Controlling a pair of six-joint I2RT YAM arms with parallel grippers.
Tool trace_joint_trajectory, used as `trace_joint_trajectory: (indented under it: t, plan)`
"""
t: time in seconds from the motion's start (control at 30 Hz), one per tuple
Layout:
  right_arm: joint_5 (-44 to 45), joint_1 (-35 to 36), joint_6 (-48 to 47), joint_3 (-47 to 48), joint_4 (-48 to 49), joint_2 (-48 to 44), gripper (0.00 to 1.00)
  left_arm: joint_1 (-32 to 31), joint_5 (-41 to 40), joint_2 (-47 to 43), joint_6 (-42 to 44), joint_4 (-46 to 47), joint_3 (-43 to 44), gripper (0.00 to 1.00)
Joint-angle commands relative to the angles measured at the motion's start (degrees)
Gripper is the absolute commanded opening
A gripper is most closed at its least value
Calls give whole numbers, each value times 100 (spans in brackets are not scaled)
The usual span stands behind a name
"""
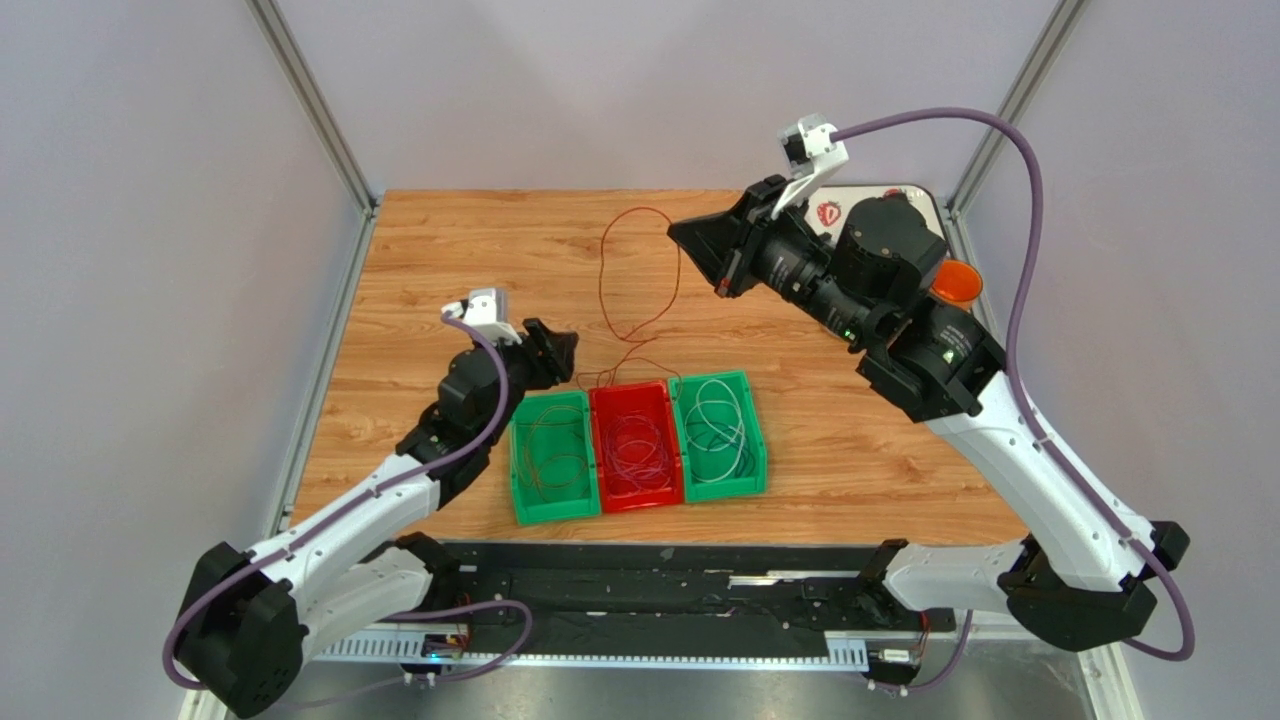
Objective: Untangle the cables
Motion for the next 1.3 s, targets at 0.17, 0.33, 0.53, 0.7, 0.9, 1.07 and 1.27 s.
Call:
trace_joint_trajectory:
  t: [0.17,0.33,0.53,0.7,0.9,1.07,1.27]
  plan:
    - [-540,292,248,-145,-414,-383,0,37,68,-10,-55,138,-56,65]
    - [321,362,319,-1138,-449,-682,0,37,94,8,-55,138,-48,63]
    - [639,362,371,-1658,-484,-297,0,37,103,26,-46,129,-39,62]
    - [656,371,477,-1886,-423,134,0,37,103,34,-55,129,-30,61]
    - [972,362,880,-2194,-353,469,0,37,120,70,-46,112,-4,61]
    - [1122,371,1091,-2440,-352,653,0,37,138,96,-29,103,23,60]
    - [1447,423,1285,-2528,-634,1005,0,45,147,122,-29,85,40,60]
